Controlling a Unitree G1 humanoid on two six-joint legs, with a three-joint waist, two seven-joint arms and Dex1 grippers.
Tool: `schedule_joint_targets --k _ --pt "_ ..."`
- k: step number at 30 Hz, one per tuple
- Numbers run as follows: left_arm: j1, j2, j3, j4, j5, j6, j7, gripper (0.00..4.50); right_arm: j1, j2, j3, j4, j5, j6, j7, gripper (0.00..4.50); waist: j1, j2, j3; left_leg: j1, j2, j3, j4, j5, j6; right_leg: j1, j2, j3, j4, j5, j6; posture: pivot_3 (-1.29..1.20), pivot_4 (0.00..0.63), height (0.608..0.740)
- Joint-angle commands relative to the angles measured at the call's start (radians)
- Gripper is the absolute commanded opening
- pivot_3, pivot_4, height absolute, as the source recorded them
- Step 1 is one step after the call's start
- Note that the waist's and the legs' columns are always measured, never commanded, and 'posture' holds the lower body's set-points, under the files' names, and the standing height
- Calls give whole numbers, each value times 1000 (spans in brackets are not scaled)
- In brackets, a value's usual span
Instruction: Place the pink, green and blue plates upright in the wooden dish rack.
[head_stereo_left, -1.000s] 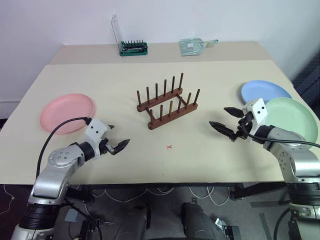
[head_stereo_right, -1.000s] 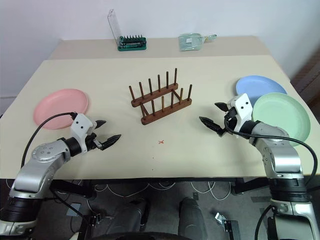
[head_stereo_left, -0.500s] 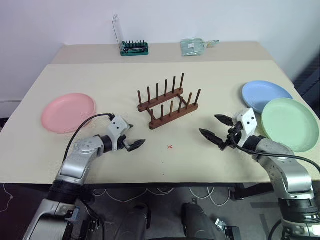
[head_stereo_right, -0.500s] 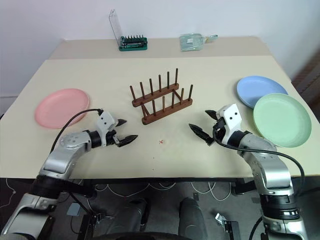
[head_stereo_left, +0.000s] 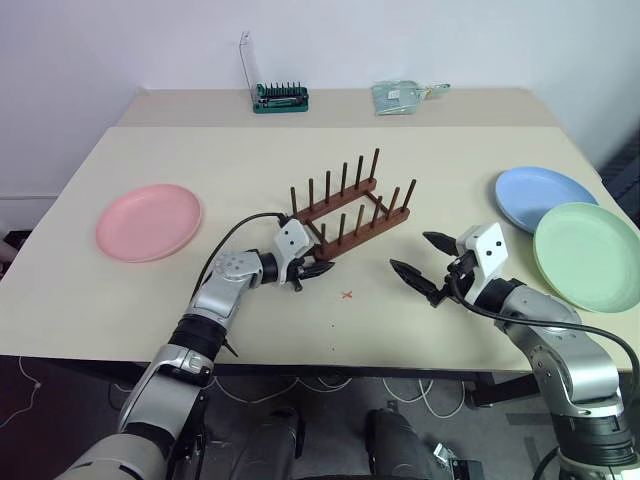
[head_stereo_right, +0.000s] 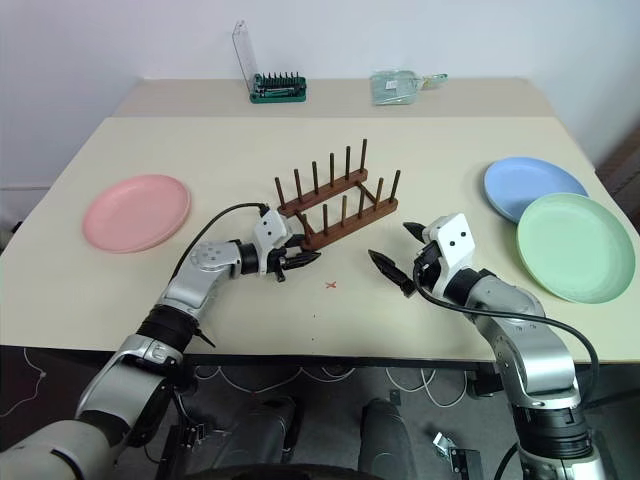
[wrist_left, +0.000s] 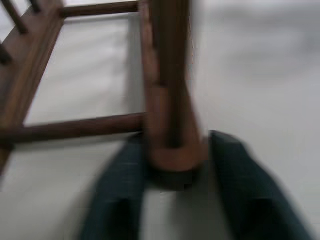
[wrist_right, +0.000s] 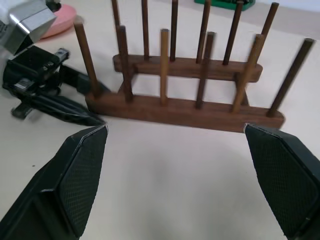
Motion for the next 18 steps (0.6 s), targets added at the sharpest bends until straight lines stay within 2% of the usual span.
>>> schedule_joint_targets --k 1,6,15,17,18 --pt "27 16 -40 25 47 -19 -19 764 5 0 -12 -51 12 -1 -8 4500 -2 1 -1 0 0 0 0 0 0 0 0 0 0 0 0 0 150 740" --pt "21 41 -51 -16 1 -95 -180 763 29 -34 -21 -50 27 12 31 4500 -5 1 -1 0 0 0 -1 0 0 -1 0 0 0 0 0 0 150 740" --pt "-126 39 -73 195 42 -212 -303 763 55 -29 -21 -56 13 1 18 4500 -3 0 0 0 0 0 -1 0 0 -1 0 0 0 0 0 0 150 740" --pt "-155 42 -63 264 59 -233 -277 1842 59 -31 -26 -57 11 0 14 4500 -3 0 0 -1 0 0 -1 0 0 -1 0 0 0 0 1 0 150 740" --pt "-165 44 -58 289 63 -243 -266 2203 60 -31 -28 -58 11 0 12 4500 -4 0 0 0 0 0 -1 0 0 -1 0 0 0 0 1 0 150 740"
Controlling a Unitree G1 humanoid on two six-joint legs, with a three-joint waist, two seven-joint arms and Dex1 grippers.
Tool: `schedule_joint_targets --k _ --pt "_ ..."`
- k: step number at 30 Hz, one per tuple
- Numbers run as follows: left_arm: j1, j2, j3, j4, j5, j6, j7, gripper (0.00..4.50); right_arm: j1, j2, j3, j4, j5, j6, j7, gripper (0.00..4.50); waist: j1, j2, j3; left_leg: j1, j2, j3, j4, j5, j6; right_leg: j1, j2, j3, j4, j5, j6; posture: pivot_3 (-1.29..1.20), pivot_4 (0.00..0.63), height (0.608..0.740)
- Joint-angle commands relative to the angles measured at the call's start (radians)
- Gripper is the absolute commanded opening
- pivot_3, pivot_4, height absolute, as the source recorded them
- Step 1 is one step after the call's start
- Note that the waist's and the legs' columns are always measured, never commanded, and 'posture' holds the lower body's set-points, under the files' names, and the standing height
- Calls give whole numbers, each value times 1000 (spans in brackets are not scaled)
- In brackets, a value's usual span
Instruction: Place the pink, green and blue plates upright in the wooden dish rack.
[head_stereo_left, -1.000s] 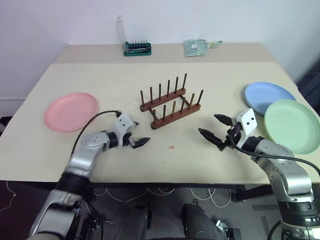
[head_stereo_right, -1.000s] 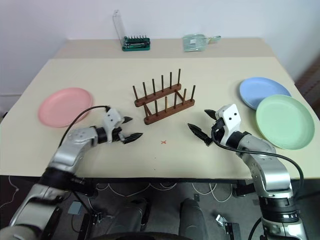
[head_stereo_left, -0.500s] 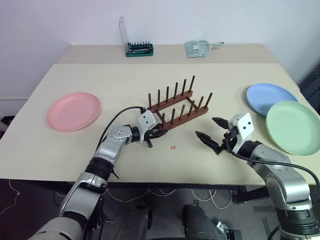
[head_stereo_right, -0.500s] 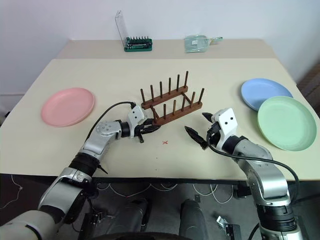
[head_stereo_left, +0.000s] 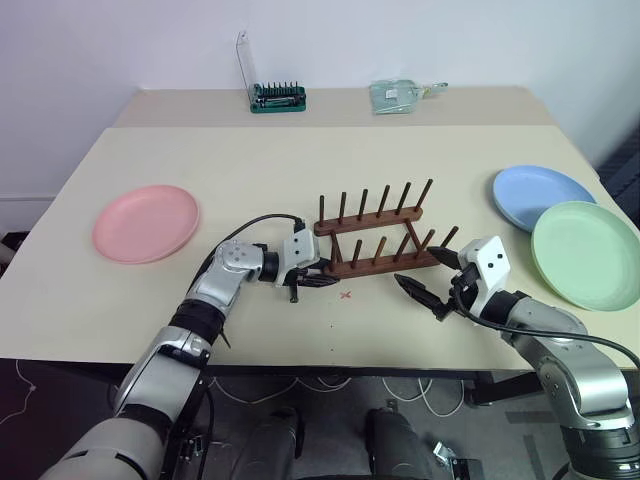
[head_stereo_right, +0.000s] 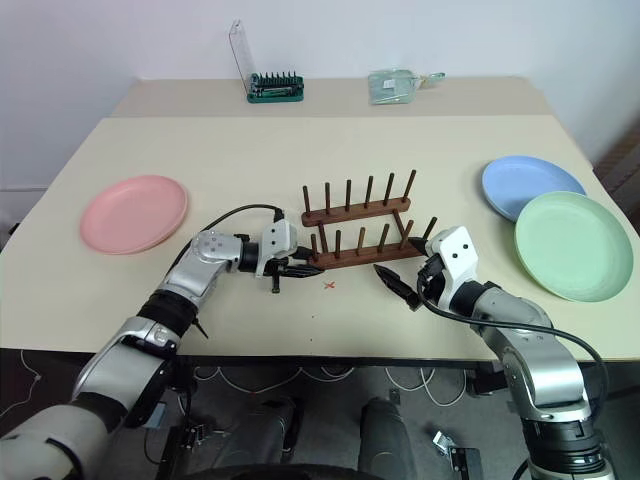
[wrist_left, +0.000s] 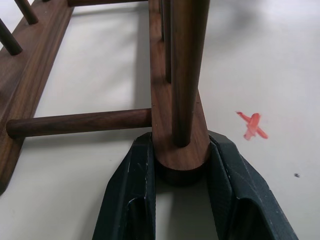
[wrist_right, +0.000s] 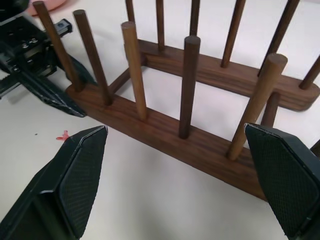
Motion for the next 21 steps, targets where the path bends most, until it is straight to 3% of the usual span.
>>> schedule_joint_targets --k 1,4,7,8,11,17,18,21 --pt "-29 12 9 90 41 -34 29 2785 5 -3 -26 -42 6 -18 -7 4500 -2 0 0 0 0 0 0 0 0 0 0 0 0 0 0 0 150 740" --pt "-21 44 28 84 36 -19 33 4151 13 -17 -48 -30 -1 -22 -8 4500 -11 0 0 0 0 0 0 0 0 0 0 0 1 0 0 0 150 740" --pt "27 89 64 1 2 67 25 4151 23 -38 -78 -19 11 -15 10 4500 -28 0 0 1 0 0 0 0 0 0 0 0 1 0 0 0 150 740" --pt "53 108 75 -44 -15 103 12 4213 29 -49 -83 -14 10 -10 18 4236 -31 0 0 1 0 0 0 0 0 0 1 0 1 0 0 0 150 740" --pt "159 172 96 -225 -69 224 -36 3280 46 -85 -70 3 -11 -7 38 3193 -47 1 0 1 2 0 -1 0 0 -1 2 0 2 0 0 0 150 740" --pt "309 222 74 -503 -107 388 -43 290 38 -115 -5 57 -84 -8 43 83 -45 2 -1 2 2 0 -1 0 0 -1 1 0 4 0 0 0 150 740" --pt "331 217 55 -557 -99 416 -31 18 28 -116 20 67 -109 -13 35 0 -44 2 -1 2 2 0 -1 0 0 0 1 0 3 0 0 0 150 740" --pt "355 146 17 -643 -92 476 39 18 -46 -97 112 147 -211 -4 -21 0 -34 2 -1 2 2 0 -1 0 0 0 1 0 2 0 0 0 150 740"
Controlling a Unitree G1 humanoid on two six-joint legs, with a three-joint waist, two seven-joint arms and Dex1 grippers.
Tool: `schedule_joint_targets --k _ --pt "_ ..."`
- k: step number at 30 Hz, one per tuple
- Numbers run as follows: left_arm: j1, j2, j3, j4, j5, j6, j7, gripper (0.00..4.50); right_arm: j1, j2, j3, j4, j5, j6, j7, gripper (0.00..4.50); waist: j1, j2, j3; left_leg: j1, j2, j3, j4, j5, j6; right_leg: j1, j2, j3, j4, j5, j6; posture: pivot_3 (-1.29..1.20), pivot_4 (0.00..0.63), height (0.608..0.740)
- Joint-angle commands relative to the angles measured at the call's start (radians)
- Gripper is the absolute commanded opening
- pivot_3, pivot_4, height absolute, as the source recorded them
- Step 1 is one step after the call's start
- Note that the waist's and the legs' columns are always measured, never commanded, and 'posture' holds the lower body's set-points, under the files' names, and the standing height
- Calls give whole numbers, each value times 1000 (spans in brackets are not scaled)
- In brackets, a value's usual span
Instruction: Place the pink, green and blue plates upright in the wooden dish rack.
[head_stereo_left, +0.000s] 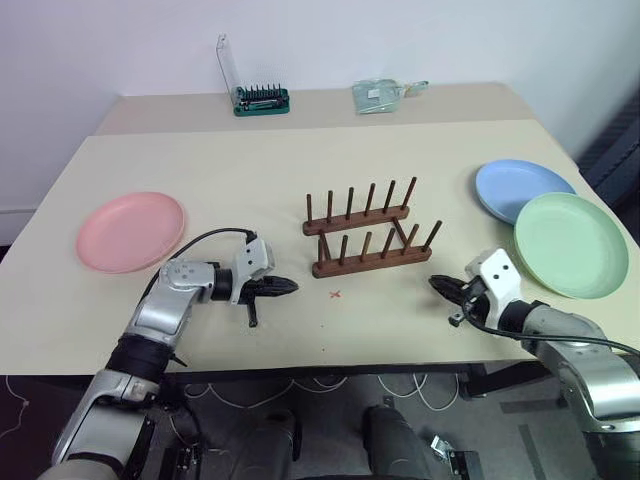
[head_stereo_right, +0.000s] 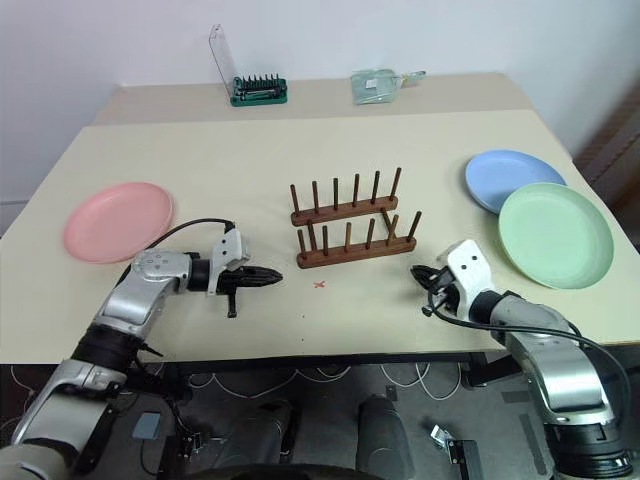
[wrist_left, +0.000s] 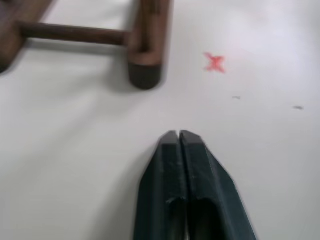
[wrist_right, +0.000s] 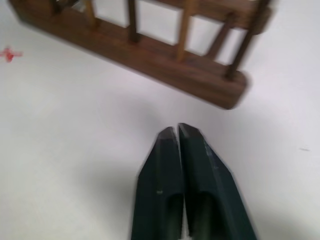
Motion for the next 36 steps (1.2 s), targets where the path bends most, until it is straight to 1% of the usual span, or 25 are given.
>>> schedule_joint_targets --k 1,2,4,9,13,22,27,34,35,36 --pt "17 -72 -68 -69 16 67 68 18 -80 18 76 68 -97 -5 -55 0 13 0 0 0 0 0 0 0 0 0 0 0 0 0 0 0 150 740" --pt "10 -91 -65 -64 12 102 90 18 -98 26 93 90 -119 -10 -69 0 16 0 0 0 -1 1 1 0 0 0 -1 0 0 0 0 0 150 740" --pt "-10 -129 -70 -28 34 110 142 18 -154 51 120 153 -168 -25 -109 0 20 -1 -1 0 -1 0 1 0 0 1 0 0 -1 0 0 0 150 740" --pt "-51 -177 -53 61 85 65 270 18 -235 89 146 247 -218 -63 -136 0 20 -3 -3 0 -1 0 2 0 0 1 0 0 -1 0 0 0 150 740" --pt "-59 -176 -46 86 77 43 291 18 -264 102 159 280 -238 -93 -133 0 18 -3 -3 1 -1 0 2 0 0 1 0 0 0 0 0 0 150 740" --pt "-115 -181 -6 226 97 -34 428 18 -270 120 155 286 -257 -111 -127 0 15 -3 -3 1 -1 0 2 0 0 1 0 0 0 0 0 0 150 740" --pt "-109 -171 -11 233 90 -49 413 18 -261 125 155 275 -260 -108 -126 0 13 -3 -4 1 -1 0 2 0 0 1 0 0 0 0 0 0 150 740" --pt "-69 -133 15 158 60 -23 395 18 -235 114 151 214 -245 -109 -91 0 9 -3 -4 1 -1 0 1 0 0 1 0 0 0 0 0 0 150 740" --pt "-22 -90 127 42 -64 53 361 256 -210 85 136 136 -208 -128 -35 0 7 -3 -4 1 -1 0 0 0 0 0 0 0 0 0 0 0 150 740" --pt "14 -59 210 -43 -157 112 337 534 -192 64 124 80 -182 -142 7 0 0 -2 -3 1 -1 0 0 0 0 0 1 0 0 0 0 0 150 740"
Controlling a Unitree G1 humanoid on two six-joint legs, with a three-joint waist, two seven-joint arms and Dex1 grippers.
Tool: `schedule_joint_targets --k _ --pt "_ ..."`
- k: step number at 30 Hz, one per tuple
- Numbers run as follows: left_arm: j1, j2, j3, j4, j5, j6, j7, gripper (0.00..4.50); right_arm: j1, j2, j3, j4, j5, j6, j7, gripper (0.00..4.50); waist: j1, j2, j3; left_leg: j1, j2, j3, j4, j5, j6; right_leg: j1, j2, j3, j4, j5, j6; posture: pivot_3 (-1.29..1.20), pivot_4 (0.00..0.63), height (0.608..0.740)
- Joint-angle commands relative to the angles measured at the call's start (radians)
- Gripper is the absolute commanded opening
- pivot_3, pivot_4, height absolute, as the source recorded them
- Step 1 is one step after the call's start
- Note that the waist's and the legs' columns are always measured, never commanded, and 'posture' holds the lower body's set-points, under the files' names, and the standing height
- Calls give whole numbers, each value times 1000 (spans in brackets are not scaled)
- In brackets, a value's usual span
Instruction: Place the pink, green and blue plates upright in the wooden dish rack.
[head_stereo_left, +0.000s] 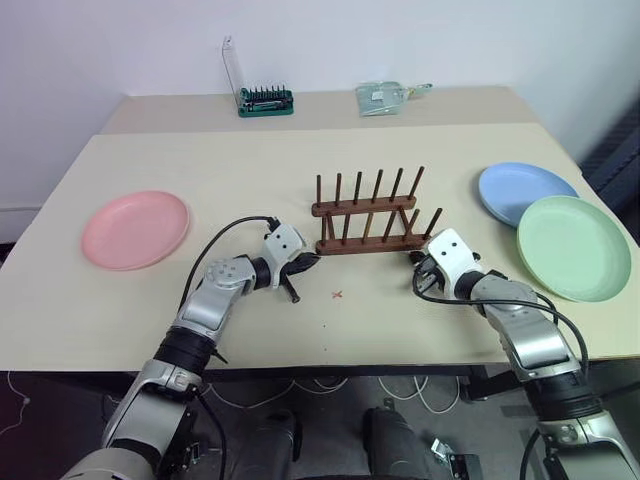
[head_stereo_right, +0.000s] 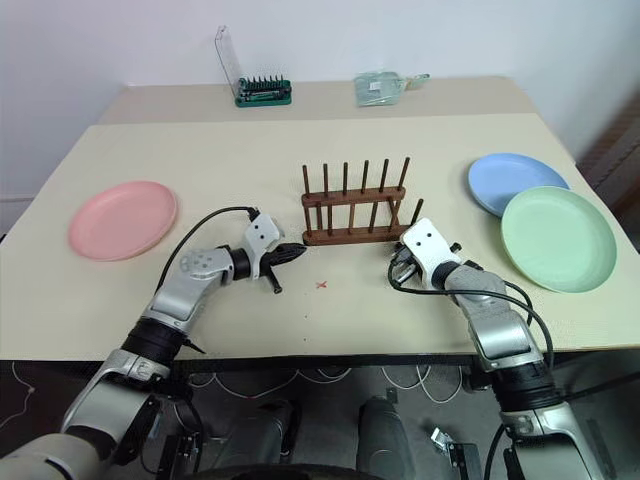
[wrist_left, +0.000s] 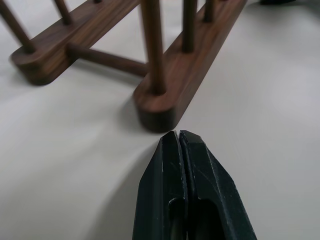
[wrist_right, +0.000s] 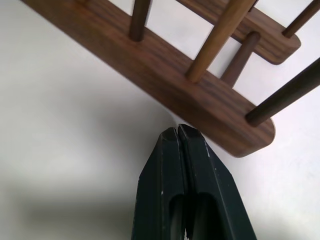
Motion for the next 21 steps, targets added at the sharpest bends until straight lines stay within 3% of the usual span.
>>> schedule_joint_targets --k 1,4,8,11,16,21 --pt "112 122 293 -234 -262 189 -46 877 48 -55 -50 -205 107 -34 131 0 -16 0 1 -2 1 0 -2 0 0 -3 0 1 0 0 0 0 150 740" --pt "136 189 467 -269 -306 233 67 2367 26 -60 -86 -284 206 15 189 874 -21 0 2 -5 2 -1 -1 0 0 -8 1 0 4 0 0 0 150 740" --pt "116 225 632 -219 -230 275 359 4364 -39 -57 -65 -325 231 34 215 2847 -6 0 2 -2 2 -1 -1 0 -1 -2 0 0 1 0 0 0 150 740" --pt "58 225 824 -140 -235 316 627 4500 -88 -56 -33 -324 250 38 252 4314 7 -3 2 -2 1 -1 -1 0 -1 -3 0 0 0 0 0 0 150 740" --pt "47 236 925 -97 -240 465 810 4500 -102 -67 15 -281 219 -3 301 4314 14 -5 1 -3 0 -2 -1 0 -1 -3 -1 -1 -1 0 0 0 150 740" --pt "42 226 939 -36 -292 596 822 4500 -110 -53 17 -225 197 -68 300 4314 12 -6 0 -3 0 -2 0 0 -1 -3 -1 -1 0 0 0 0 150 740"
